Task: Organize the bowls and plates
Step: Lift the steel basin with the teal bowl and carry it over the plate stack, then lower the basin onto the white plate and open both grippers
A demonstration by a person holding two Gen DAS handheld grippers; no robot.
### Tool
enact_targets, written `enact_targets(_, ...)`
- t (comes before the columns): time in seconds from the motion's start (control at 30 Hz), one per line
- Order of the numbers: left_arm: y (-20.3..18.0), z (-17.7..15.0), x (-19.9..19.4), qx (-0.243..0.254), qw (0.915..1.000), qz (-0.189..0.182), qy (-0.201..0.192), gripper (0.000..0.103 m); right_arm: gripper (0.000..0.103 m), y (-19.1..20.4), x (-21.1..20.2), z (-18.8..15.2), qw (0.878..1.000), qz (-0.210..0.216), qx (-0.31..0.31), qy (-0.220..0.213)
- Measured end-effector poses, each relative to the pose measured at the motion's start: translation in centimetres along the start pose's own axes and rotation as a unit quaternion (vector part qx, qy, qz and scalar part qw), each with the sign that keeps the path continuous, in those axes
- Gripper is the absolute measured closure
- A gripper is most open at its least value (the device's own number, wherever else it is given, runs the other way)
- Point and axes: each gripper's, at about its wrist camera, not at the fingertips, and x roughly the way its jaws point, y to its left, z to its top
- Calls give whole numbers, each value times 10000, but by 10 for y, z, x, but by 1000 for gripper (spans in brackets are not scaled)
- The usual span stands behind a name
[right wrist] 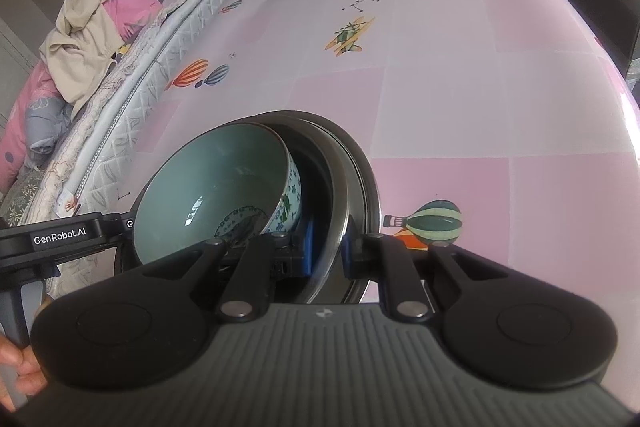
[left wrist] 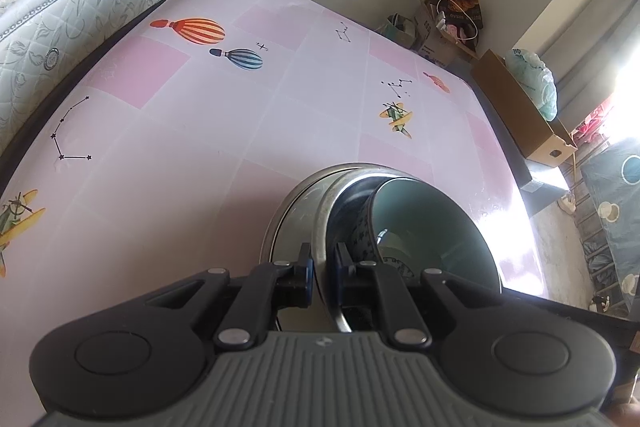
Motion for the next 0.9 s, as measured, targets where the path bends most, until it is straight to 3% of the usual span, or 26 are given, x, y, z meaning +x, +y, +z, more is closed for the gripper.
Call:
enact_targets(0.47,1,-1,-10,220,9997,32,-134,88,90,-2,4,-3,10000,51,67,-20)
enact_targets(0.63,-4,-2,-23,415,9984,43,-377,83,90,-2,2,-5,9999,31,120,29)
enact_targets(0.7,-7,-3,-29,484,9978,77,-453,79,89,-3,0,-5,9999,32,164,12)
enact_targets(0.77,-7,-4,-34,505,9974,45,-510,68,87,-4,-3,-5,9998,28,177,-31)
enact_targets(0.9,-7,-5,-42,534,9968,59,-584,61,85,-6,-12,-7,9996,58,249,-107)
